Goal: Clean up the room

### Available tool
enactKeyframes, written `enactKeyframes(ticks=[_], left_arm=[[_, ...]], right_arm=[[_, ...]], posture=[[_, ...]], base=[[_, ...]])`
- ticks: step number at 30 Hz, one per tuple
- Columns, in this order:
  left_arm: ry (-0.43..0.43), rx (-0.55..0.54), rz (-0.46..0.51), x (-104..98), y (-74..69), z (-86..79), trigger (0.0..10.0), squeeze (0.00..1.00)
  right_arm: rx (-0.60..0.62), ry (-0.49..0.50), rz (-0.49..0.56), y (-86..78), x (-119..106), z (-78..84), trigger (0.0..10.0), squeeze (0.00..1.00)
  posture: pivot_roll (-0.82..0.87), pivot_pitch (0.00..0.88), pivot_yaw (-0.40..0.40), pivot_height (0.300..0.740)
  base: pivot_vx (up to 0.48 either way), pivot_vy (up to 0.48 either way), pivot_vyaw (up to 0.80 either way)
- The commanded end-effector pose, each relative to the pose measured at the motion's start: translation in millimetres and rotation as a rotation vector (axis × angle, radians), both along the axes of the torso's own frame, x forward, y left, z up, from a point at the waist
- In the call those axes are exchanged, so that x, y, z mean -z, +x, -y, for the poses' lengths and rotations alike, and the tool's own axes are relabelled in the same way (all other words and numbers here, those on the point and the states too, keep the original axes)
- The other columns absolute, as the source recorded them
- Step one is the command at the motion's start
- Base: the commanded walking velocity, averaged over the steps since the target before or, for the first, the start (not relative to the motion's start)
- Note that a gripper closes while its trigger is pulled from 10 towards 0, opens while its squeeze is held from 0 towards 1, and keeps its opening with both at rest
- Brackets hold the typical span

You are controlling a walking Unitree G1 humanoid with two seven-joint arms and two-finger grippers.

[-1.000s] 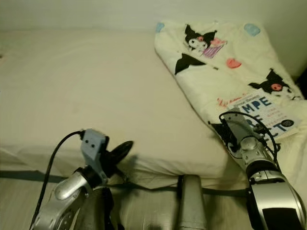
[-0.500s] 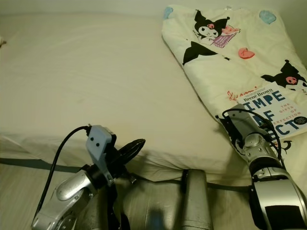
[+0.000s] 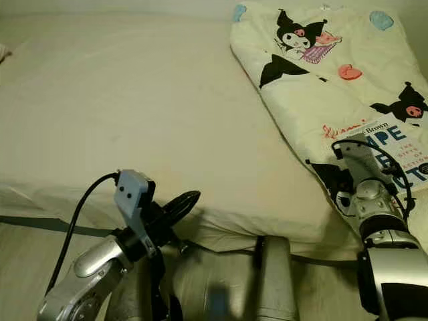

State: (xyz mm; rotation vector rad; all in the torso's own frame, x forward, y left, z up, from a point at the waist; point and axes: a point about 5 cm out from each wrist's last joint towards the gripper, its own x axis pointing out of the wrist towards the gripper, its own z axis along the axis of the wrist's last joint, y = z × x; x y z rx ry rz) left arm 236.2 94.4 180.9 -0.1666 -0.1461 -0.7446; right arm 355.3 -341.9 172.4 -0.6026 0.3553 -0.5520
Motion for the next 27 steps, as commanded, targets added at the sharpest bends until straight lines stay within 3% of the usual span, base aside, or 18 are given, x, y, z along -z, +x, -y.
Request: enactKeyframes(ticks=[1,11,15,27], left_arm=[[-0.017,0.037,-0.025,1,-5.6,4.5,10.0,0.00],[-0.041,0.060,-0.048,-3,-7.4,7.6,10.0,0.00],[-0.085,0.069,-0.074,-7,-8.9,8.2,10.0,0.00],[-0.110,0.064,-0.081,-11,-9.7,6.5,10.0,0.00]], right_arm=[[0.034,0.014,0.000,-4.4,2,6.3,10.0,0.00],[0.072,0.019,-0.010,-8.2,-1,14.1,10.0,0.00],[0.155,0.000,-0.064,-20.3,3,29.6,10.0,0.00],[0.265,-0.057,0.017,-32.1,-18,53.4,10.0,0.00]], posture=[[0.09,0.428,0.060,0.557],[0.10,0.434,0.066,0.557],[0.10,0.437,0.068,0.557],[0.10,0.432,0.067,0.557]], base=[[0.000,0.000,0.00],[0.000,0.000,0.00],[0.000,0.000,0.00],[0.000,0.000,0.00]])
